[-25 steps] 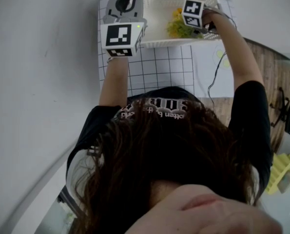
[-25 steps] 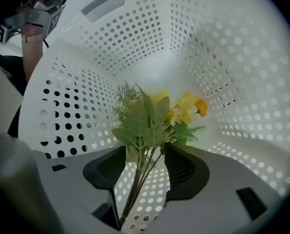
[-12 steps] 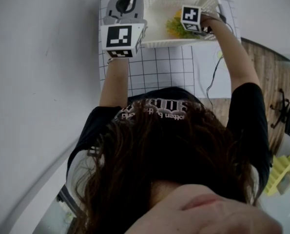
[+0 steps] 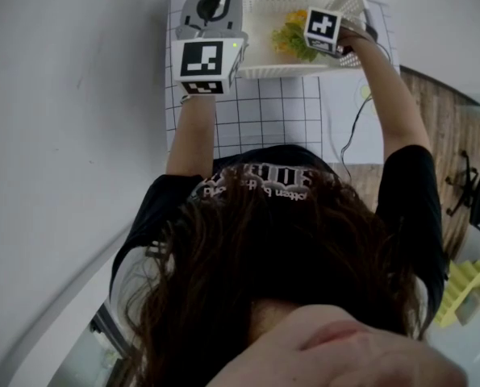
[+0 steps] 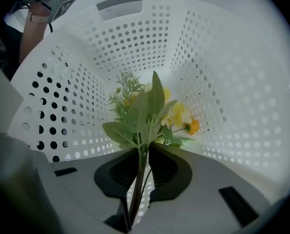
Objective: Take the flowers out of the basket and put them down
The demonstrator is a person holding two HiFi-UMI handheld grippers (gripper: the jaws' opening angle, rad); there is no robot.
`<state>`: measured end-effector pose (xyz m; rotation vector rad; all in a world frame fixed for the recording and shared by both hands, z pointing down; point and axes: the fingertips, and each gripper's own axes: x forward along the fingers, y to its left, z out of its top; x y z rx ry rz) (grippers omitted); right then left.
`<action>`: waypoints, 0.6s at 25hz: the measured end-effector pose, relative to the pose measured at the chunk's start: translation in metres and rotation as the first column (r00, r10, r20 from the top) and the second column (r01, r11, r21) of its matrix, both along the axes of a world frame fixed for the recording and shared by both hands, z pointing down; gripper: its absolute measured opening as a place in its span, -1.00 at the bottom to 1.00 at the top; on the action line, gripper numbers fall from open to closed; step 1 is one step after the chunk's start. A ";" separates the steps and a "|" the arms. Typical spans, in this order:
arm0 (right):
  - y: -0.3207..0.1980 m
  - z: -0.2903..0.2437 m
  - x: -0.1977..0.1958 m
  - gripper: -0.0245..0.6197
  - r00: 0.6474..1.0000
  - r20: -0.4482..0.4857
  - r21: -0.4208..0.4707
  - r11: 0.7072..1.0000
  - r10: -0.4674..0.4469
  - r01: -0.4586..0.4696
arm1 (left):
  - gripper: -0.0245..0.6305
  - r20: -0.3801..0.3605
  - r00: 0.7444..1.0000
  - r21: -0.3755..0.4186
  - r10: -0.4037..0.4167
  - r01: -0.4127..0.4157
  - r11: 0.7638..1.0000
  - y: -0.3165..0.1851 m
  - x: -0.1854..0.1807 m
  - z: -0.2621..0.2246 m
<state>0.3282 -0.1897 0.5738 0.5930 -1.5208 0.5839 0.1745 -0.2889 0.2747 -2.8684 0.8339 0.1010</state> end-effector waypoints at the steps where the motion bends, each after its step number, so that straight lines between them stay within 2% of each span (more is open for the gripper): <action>1: -0.004 -0.003 -0.001 -0.73 1.000 0.001 0.026 1.000 0.003 -0.003 | -0.92 -0.001 1.000 0.001 0.000 0.000 1.000 0.000 -0.001 0.000; 3: -0.009 -0.010 -0.005 -0.75 1.000 0.016 0.067 0.998 0.003 -0.004 | -0.92 -0.002 1.000 0.004 0.000 0.000 1.000 0.002 -0.002 -0.002; 6: -0.004 -0.018 -0.022 -0.76 0.996 0.092 0.064 0.998 0.015 -0.021 | -0.92 -0.004 1.000 0.006 -0.001 0.001 1.000 0.003 -0.004 -0.004; 10: -0.006 -0.027 -0.019 -0.76 0.995 0.090 0.098 0.994 0.046 -0.055 | -0.92 -0.005 1.000 0.010 -0.004 0.004 1.000 0.005 -0.006 -0.007; 15: -0.026 -0.050 -0.008 -0.76 0.994 0.065 0.236 0.967 0.083 -0.096 | -0.92 -0.009 1.000 0.015 -0.005 0.006 1.000 0.007 -0.008 -0.009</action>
